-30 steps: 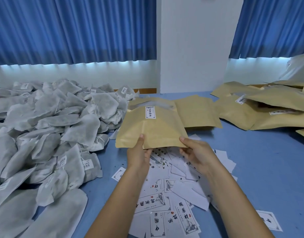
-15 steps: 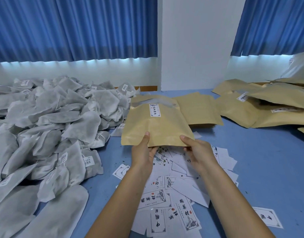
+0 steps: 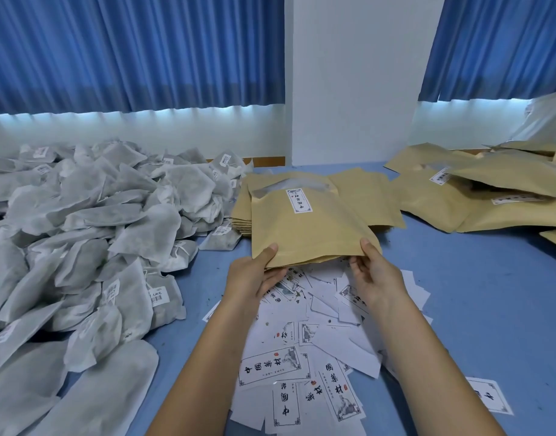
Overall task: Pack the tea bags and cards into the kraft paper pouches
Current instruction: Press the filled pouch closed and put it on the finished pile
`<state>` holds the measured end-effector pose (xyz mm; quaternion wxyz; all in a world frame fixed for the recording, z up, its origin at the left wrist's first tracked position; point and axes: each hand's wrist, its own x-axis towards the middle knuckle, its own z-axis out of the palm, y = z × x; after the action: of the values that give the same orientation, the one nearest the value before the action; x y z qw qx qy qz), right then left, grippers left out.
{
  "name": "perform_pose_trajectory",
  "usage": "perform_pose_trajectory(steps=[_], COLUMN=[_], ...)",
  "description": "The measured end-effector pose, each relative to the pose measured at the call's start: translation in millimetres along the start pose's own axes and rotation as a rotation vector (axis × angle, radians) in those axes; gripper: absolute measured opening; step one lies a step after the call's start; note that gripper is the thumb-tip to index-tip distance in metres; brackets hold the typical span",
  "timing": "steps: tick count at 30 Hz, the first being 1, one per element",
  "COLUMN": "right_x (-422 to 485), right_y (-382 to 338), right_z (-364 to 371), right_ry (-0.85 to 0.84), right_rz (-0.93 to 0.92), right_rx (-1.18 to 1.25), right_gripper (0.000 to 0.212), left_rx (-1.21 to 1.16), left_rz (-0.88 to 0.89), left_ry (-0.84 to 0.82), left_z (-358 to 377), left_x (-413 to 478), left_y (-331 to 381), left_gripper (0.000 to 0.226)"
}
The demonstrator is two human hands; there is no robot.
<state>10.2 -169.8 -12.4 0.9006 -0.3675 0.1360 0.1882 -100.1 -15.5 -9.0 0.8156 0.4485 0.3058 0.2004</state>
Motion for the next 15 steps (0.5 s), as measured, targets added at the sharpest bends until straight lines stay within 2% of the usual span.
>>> perform_pose_trajectory(steps=[3, 8, 12, 15], right_x=[0, -1, -14, -21], right_y=[-2, -1, 22, 38], right_z=[0, 1, 9, 11], right_ry=[0.018, -0.02, -0.202, -0.24], right_rz=[0.028, 0.036, 0.09, 0.131], right_rx=[0.061, 0.1, -0.088, -0.217], right_gripper=[0.015, 0.011, 0.016, 0.013], left_rx=[0.057, 0.012, 0.013, 0.043], left_rz=[0.026, 0.021, 0.015, -0.007], left_ry=[0.016, 0.023, -0.063, -0.154], left_z=[1, 6, 17, 23], left_x=[-1, -6, -12, -17], left_y=[1, -5, -13, -18], left_gripper=[0.024, 0.019, 0.02, 0.021])
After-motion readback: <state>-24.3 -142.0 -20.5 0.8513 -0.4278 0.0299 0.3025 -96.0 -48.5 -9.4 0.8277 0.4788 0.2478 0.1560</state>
